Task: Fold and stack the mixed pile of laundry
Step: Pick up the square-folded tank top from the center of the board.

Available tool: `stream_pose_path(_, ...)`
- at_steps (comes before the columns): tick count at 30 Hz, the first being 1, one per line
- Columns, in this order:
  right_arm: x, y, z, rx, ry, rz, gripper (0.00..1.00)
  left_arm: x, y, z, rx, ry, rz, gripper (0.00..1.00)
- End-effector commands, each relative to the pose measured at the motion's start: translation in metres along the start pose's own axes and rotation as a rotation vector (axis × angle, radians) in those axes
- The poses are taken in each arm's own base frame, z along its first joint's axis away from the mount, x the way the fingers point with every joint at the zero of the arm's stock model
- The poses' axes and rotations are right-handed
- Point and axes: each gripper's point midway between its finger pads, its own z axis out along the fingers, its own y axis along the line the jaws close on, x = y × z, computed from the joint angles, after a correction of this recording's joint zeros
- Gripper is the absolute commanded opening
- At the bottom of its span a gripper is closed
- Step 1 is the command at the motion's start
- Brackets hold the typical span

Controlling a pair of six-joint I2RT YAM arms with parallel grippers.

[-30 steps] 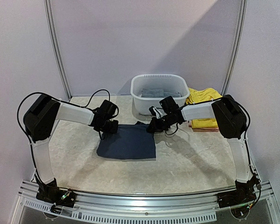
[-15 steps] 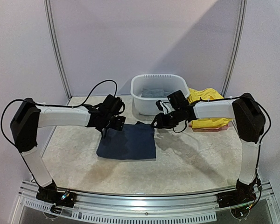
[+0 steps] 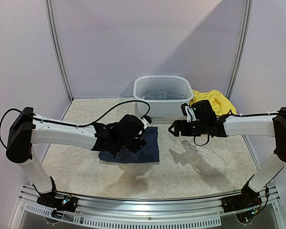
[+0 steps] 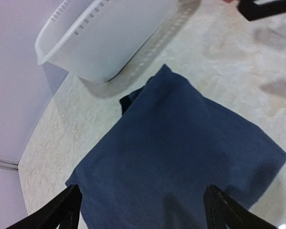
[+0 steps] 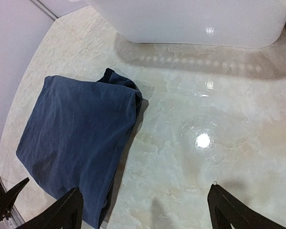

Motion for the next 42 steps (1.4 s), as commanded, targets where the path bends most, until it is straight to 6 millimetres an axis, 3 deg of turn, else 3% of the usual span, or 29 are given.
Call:
stream_pose_path(1, -0.013, 0.005, -0.019, -0.014, -0.082, 0.024, 0.94, 0.003, -0.058, -0.012, 0.177, -0.022, 0.215, 0.91)
stream_pose_path(7, 0.006, -0.007, -0.020, 0.006, -0.047, 0.075, 0.96, 0.007, -0.118, -0.026, 0.369, -0.009, 0.400, 0.85)
stream_pose_path(12, 0.023, -0.022, -0.022, 0.043, -0.010, 0.125, 0.97, 0.021, -0.142, -0.020, 0.443, 0.019, 0.462, 0.79)
stream_pose_path(21, 0.039, -0.033, -0.023, 0.056, 0.038, 0.176, 0.98, 0.029, -0.155, 0.006, 0.398, 0.044, 0.524, 0.76)
stream_pose_path(25, 0.041, -0.034, -0.026, 0.058, 0.041, 0.176, 0.98, 0.026, -0.152, 0.018, 0.332, 0.021, 0.526, 0.74)
stream_pose_path(31, 0.043, -0.034, -0.027, 0.057, 0.046, 0.168, 0.98, 0.024, -0.147, 0.032, 0.247, 0.006, 0.543, 0.64)
stream_pose_path(36, 0.044, -0.033, -0.024, 0.055, 0.061, 0.168, 0.98, 0.024, -0.145, 0.044, 0.206, -0.001, 0.546, 0.50)
stream_pose_path(38, 0.044, -0.031, -0.022, 0.042, 0.070, 0.168, 0.99, 0.020, -0.141, 0.045, 0.168, -0.029, 0.538, 0.29)
stream_pose_path(39, 0.045, -0.030, -0.020, 0.036, 0.075, 0.170, 0.99, 0.012, -0.139, 0.045, 0.149, -0.062, 0.512, 0.04)
stream_pose_path(42, 0.046, -0.029, -0.018, 0.005, 0.083, 0.203, 0.99, -0.001, -0.130, 0.034, 0.138, -0.125, 0.456, 0.00)
